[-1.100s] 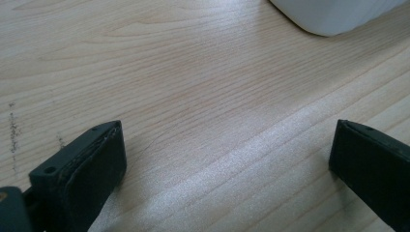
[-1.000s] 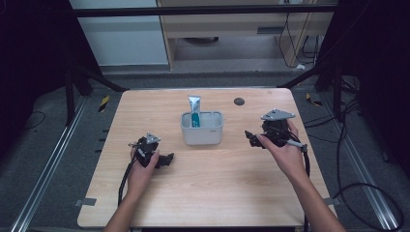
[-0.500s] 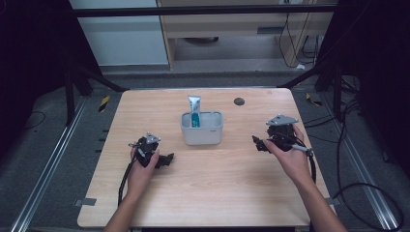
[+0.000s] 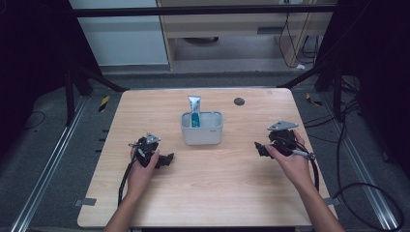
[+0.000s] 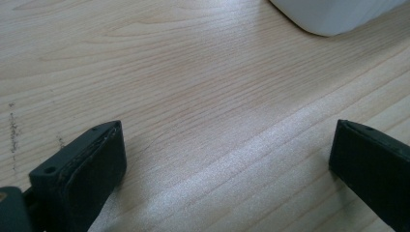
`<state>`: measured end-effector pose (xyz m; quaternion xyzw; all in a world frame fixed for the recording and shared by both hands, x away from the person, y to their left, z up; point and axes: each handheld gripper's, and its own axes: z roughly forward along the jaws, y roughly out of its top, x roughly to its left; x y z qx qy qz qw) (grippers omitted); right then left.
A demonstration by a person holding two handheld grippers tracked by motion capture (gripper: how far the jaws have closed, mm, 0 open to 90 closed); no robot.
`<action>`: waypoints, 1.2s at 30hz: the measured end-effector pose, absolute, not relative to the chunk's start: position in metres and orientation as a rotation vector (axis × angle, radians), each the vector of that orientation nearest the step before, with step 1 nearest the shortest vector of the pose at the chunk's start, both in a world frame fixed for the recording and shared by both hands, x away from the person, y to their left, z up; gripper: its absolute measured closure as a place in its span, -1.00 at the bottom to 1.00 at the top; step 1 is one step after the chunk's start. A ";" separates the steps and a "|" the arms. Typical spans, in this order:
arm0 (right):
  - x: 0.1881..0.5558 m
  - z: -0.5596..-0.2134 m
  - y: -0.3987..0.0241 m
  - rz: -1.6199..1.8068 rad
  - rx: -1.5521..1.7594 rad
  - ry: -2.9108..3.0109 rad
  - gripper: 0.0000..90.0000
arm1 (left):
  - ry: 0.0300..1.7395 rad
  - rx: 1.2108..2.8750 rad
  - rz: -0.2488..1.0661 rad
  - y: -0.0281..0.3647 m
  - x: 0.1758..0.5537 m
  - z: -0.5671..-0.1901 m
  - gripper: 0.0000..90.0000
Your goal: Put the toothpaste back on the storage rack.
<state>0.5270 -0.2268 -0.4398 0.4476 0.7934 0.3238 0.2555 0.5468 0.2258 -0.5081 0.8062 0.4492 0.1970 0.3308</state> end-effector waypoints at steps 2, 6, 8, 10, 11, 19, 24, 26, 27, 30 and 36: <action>0.527 -0.444 -0.226 0.878 1.226 2.158 -0.74 | 1.175 2.107 0.515 0.226 0.547 -0.508 -1.00; 0.526 -0.454 -0.226 0.875 1.238 2.173 -0.73 | 1.174 2.108 0.515 0.226 0.547 -0.508 -1.00; 0.525 -0.459 -0.226 0.876 1.242 2.176 -0.73 | 1.175 2.107 0.515 0.226 0.547 -0.508 -1.00; 0.525 -0.464 -0.227 0.877 1.257 2.177 -0.73 | 1.175 2.107 0.515 0.226 0.547 -0.508 -1.00; 0.525 -0.466 -0.227 0.881 1.262 2.179 -0.73 | 1.175 2.108 0.515 0.226 0.547 -0.508 -1.00; 0.530 -0.476 -0.233 0.901 1.304 2.166 -0.74 | 1.175 2.107 0.515 0.226 0.547 -0.508 -1.00; 0.535 -0.481 -0.236 0.908 1.339 2.153 -0.74 | 1.175 2.107 0.515 0.226 0.547 -0.508 -1.00; 0.537 -0.484 -0.237 0.914 1.357 2.150 -0.74 | 1.175 2.108 0.515 0.226 0.547 -0.508 -1.00; 0.538 -0.486 -0.237 0.912 1.365 2.148 -0.74 | 1.175 2.107 0.515 0.226 0.547 -0.508 -1.00; 0.539 -0.490 -0.237 0.927 1.388 2.142 -0.74 | 1.175 2.108 0.515 0.226 0.547 -0.508 -1.00; 0.539 -0.499 -0.241 0.946 1.431 2.130 -0.74 | 1.174 2.108 0.515 0.226 0.547 -0.508 -1.00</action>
